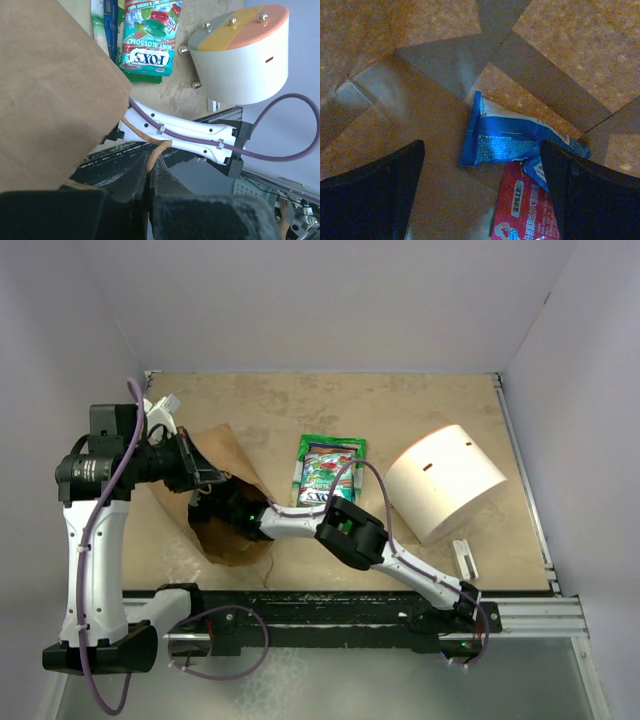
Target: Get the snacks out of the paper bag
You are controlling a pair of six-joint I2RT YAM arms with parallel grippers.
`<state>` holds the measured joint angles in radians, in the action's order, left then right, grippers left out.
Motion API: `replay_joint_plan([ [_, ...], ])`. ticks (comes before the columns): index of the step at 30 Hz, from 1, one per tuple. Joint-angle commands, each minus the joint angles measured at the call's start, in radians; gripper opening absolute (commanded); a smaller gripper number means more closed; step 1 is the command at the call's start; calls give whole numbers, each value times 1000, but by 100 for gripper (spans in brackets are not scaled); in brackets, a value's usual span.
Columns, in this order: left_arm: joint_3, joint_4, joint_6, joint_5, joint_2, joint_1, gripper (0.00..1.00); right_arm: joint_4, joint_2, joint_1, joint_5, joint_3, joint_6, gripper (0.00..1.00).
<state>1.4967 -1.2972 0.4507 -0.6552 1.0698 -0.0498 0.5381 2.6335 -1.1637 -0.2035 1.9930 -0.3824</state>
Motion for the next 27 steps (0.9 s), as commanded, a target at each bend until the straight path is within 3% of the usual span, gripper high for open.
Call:
replay_joint_plan([
  [1, 11, -9, -25, -9, -28, 3, 0, -93, 43, 16, -135, 175, 71, 99],
  [5, 19, -26, -15, 28, -41, 2, 0, -243, 86, 25, -193, 273, 183, 98],
  [8, 30, -26, -8, 58, -52, 2, 0, -283, 81, 30, -198, 250, 251, 89],
  [11, 41, -26, -6, 80, -55, 3, 0, -286, 75, 32, -202, 226, 278, 76],
  [15, 48, -38, -2, 115, -55, 2, 0, -283, 74, 40, -193, 222, 279, 51],
  [22, 26, -40, 23, 149, -64, 2, 0, -212, 28, 40, -149, 205, 197, 15],
  [25, 22, -32, 33, 160, -65, 3, 0, -196, -14, 39, -115, 184, 193, 3],
  [27, 22, -25, 38, 169, -63, 2, 0, -179, -44, 37, -105, 163, 185, 0],
])
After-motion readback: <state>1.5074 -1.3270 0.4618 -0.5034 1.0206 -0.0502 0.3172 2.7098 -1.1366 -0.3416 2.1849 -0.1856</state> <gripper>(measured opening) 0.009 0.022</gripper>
